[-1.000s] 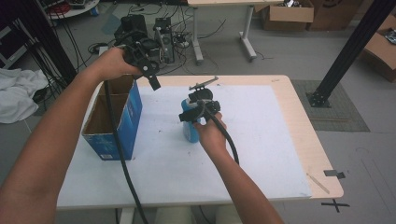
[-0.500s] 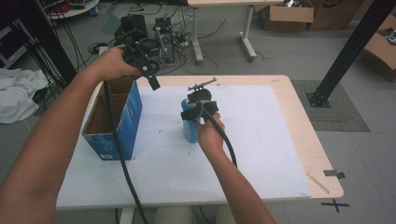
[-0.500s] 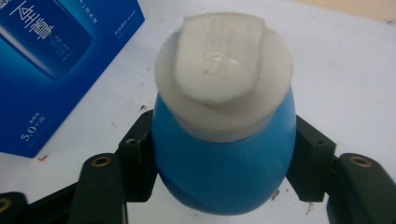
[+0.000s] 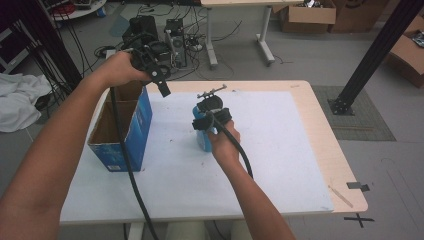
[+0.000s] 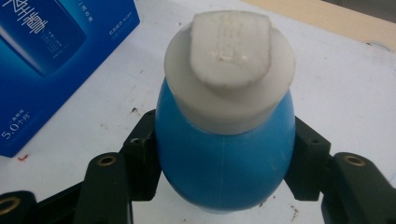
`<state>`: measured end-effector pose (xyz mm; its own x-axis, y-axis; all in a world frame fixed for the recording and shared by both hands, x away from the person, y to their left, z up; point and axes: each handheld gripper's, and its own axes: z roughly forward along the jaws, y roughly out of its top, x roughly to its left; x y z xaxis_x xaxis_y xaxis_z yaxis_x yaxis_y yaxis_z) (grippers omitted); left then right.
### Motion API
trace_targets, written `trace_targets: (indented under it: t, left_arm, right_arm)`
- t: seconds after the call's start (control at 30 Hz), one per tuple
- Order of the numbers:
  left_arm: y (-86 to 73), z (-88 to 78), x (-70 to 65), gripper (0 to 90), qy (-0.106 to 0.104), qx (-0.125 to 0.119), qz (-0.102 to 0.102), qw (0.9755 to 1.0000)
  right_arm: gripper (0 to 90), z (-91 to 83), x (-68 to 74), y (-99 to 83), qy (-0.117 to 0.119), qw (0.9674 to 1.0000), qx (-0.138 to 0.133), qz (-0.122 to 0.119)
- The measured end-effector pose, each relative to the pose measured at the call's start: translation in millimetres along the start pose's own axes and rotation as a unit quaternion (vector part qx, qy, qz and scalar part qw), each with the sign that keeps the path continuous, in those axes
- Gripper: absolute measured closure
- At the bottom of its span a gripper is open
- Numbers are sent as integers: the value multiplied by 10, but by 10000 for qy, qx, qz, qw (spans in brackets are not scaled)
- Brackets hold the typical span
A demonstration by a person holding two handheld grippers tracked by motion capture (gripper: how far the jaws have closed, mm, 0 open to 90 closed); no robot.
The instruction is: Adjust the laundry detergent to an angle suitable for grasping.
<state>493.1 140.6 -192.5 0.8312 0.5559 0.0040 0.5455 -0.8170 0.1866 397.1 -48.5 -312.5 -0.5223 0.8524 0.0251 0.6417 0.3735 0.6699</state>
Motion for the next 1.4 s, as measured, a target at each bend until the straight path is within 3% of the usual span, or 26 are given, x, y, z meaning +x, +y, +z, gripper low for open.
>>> trace_targets:
  t: [0.13,0.4,0.9,1.23,1.4]
  left_arm:
    - [10,6,-4,227,2,10,-27,10000]
    - [51,5,-43,227,46,46,-5,10000]
    - [141,-37,-201,227,162,94,-19,9998]
    - [157,-43,-280,227,220,151,-7,9996]
    - [158,-54,-300,227,239,153,-23,9996]
  right_arm:
    - [405,-72,-77,-1,164,9999,-10,-37]
    - [405,-282,-219,-81,464,9979,66,-458]
    - [405,-644,-572,-297,1189,9874,154,-1029]
    - [405,-751,-649,-315,1778,9702,42,-1644]
    - [405,-752,-637,-299,2139,9581,8,-1906]
